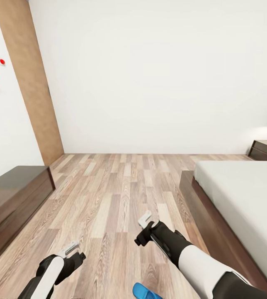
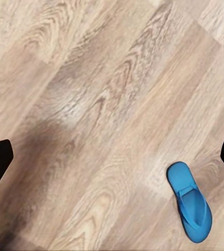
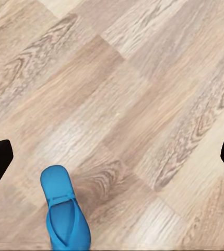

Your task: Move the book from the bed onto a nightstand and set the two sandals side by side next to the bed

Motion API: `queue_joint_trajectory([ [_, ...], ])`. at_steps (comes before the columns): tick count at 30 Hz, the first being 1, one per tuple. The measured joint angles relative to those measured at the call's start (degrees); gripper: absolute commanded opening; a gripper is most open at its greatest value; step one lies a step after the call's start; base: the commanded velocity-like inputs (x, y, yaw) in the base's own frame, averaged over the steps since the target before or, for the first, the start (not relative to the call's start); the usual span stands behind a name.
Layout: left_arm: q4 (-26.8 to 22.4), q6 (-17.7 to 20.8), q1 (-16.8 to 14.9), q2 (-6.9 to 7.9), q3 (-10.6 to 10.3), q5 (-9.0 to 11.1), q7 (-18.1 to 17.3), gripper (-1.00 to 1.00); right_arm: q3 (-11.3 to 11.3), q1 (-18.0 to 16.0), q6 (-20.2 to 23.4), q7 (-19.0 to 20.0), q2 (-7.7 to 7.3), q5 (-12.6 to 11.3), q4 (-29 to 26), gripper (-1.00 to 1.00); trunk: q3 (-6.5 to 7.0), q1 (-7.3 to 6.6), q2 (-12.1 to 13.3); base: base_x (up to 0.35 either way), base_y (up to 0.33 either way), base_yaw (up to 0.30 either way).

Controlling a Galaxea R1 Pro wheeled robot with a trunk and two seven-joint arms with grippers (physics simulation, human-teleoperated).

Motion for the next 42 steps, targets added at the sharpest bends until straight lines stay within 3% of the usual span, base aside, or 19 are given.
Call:
queue_joint_trajectory([
  [5, -4.0, 0.3, 0.0, -0.19, 0.8, 0.2, 0.2, 1.00, 0.7, -0.2, 0.1, 5.6, -0.45, 1.7, 2.6, 1.00, -0.90, 1.10, -2.0, 0.003, 0.000, 0.000],
  [11, -6.3, 0.6, -1.5, 0.16, 1.3, 0.1, 0.4, 1.00, 0.6, -0.4, 1.8, 8.4, -0.47, 2.1, 4.2, 1.00, -1.97, 2.42, -4.4, 0.000, 0.000, 0.000],
  [19, -6.2, 0.8, -5.0, 0.14, 2.6, 0.2, 0.5, 1.00, 0.4, -0.6, 5.6, 9.2, -0.25, 1.9, 4.7, 1.00, -3.53, 3.61, -6.5, 0.000, 0.000, 0.000],
  [42, -1.7, 0.3, -4.3, -0.49, 2.7, -0.2, 2.9, 1.00, 0.8, -0.4, 3.6, 9.2, -0.71, 2.2, 4.1, 1.00, -8.63, 4.20, -6.8, 0.000, 0.000, 0.000],
])
